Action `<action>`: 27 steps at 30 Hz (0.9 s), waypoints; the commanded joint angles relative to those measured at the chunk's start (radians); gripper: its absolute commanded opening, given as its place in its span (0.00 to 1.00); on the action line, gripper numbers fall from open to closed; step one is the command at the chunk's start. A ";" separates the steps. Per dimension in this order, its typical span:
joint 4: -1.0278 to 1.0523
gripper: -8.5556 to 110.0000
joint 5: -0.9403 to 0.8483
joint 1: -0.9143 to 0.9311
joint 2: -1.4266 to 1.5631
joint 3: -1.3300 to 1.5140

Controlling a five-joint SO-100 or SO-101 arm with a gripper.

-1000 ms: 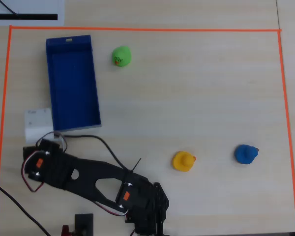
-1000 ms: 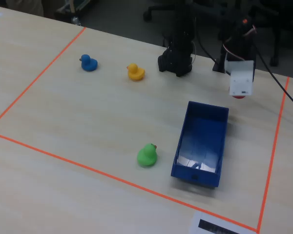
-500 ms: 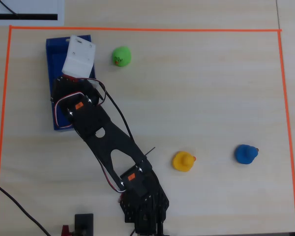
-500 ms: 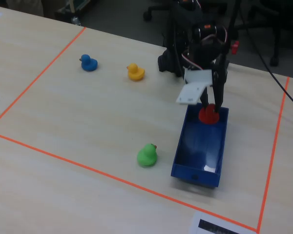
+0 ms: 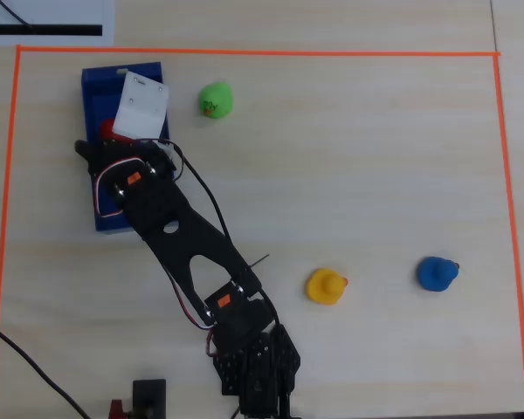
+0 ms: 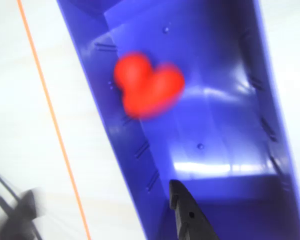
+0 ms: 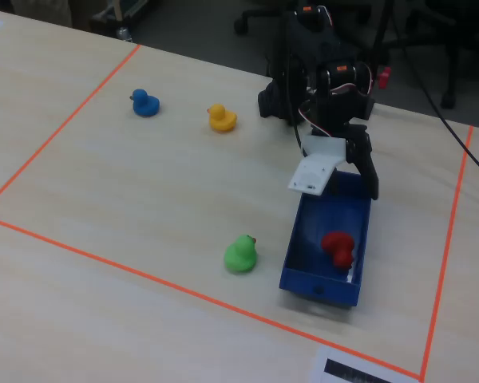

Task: Grasp red duck and put it into box.

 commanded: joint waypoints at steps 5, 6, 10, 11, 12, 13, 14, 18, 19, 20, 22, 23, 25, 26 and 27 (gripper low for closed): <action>0.023 0.07 -0.110 0.152 0.337 0.072; 0.014 0.07 -0.144 0.178 0.420 0.152; 0.012 0.07 -0.342 0.295 0.813 0.523; 0.012 0.07 -0.388 0.331 0.913 0.617; 0.011 0.07 -0.430 0.367 1.006 0.710; 0.012 0.07 -0.468 0.399 1.104 0.811; 0.018 0.07 -0.497 0.430 1.195 0.914; 0.064 0.07 -0.618 0.538 1.503 1.308; 0.072 0.07 -0.646 0.563 1.568 1.384; 0.080 0.07 -0.664 0.586 1.620 1.439; 0.117 0.07 -0.680 0.615 1.695 1.499; 0.135 0.07 -0.686 0.626 1.704 1.516; 0.158 0.07 -0.706 0.643 1.726 1.559; 0.173 0.07 -0.729 0.660 1.735 1.574; 0.189 0.07 -0.729 0.664 1.740 1.574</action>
